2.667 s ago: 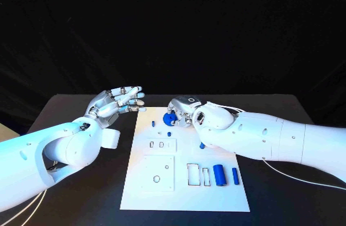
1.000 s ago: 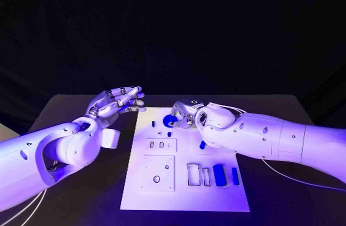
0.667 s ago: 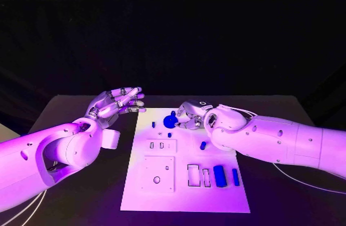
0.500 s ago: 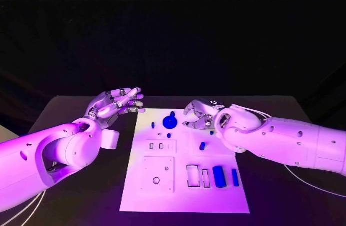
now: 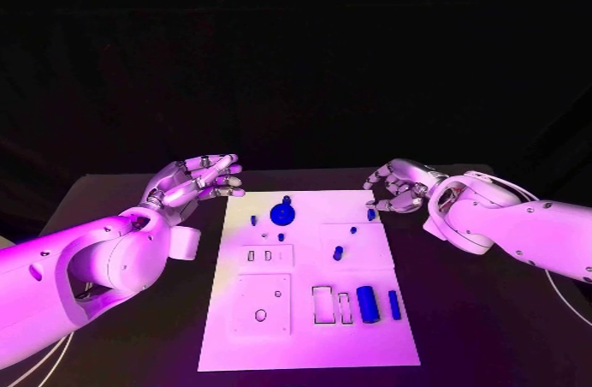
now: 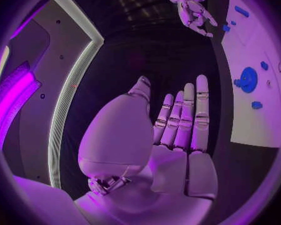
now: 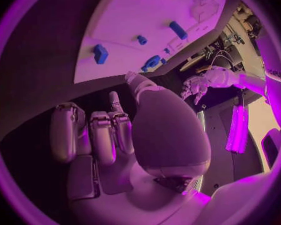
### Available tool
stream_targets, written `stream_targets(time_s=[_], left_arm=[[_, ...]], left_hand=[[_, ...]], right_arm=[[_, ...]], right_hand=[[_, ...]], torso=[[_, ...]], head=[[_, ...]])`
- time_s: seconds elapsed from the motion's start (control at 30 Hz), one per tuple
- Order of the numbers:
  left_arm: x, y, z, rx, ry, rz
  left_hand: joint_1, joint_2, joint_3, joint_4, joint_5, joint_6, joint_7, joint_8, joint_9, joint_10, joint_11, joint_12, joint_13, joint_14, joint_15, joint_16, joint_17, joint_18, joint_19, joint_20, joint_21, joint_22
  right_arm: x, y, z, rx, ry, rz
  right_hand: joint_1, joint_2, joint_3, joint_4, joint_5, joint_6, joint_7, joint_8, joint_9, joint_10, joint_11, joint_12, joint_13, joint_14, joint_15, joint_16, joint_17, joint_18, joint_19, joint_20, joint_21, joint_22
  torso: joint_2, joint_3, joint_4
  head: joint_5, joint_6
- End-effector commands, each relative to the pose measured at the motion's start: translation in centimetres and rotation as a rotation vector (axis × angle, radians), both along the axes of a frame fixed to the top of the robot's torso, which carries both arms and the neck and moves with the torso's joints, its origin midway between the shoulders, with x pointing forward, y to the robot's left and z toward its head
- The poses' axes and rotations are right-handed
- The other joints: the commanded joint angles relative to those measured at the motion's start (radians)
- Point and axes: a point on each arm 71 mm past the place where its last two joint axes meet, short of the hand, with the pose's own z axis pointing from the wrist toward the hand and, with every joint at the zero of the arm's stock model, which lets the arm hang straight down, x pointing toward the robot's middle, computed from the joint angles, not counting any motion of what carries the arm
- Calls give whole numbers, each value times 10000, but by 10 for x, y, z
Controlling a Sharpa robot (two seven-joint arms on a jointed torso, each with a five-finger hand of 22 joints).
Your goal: Assemble the parts on the task board
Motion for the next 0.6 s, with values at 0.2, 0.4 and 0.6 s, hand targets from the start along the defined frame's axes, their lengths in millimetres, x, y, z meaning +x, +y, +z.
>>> stream_targets(time_s=[0.2, 0.4, 0.6], left_arm=[[0, -3, 1, -110, -97, -215], [1, -2, 0, -105, -91, -200], [1, -1, 0, -94, -89, -169]], left_hand=[[24, 48, -78, -2, -4, -83, 484, -30, -9, -45, 25, -35, -11, -50, 13, 64, 9, -6, -54, 6, 40, 9], [24, 48, -78, -2, -4, -83, 484, -30, -9, -45, 25, -35, -11, -50, 13, 64, 9, -6, -54, 6, 40, 9], [27, 43, -87, -4, -4, -89, 488, -31, -10, -50, 28, -39, -12, -62, 15, 83, 16, -6, -67, 8, 56, 18]], right_arm=[[0, -20, -11, 179, 534, 371], [1, -25, -19, 78, 635, 275], [2, -24, -25, 41, 747, 328]], right_hand=[[167, -45, 2, -137, 18, -12, 8, -28, 3, 833, -31, 31, 2391, 982, -87, -29, 2375, 17, 21, -17, 88, 818], [230, -61, 21, -188, 36, -30, 5, -38, -1, 846, -36, 43, 2406, 989, -91, -22, 2404, 12, 35, -21, 109, 840], [294, -59, 55, -240, 79, -17, 2, -32, 2, 872, -38, 66, 2434, 992, -98, -19, 2416, 9, 42, -26, 118, 852]], torso=[[8, 43, -36], [-8, 24, 9], [-1, 0, -5]], head=[[-39, -43], [-39, -95], [-18, -119]])
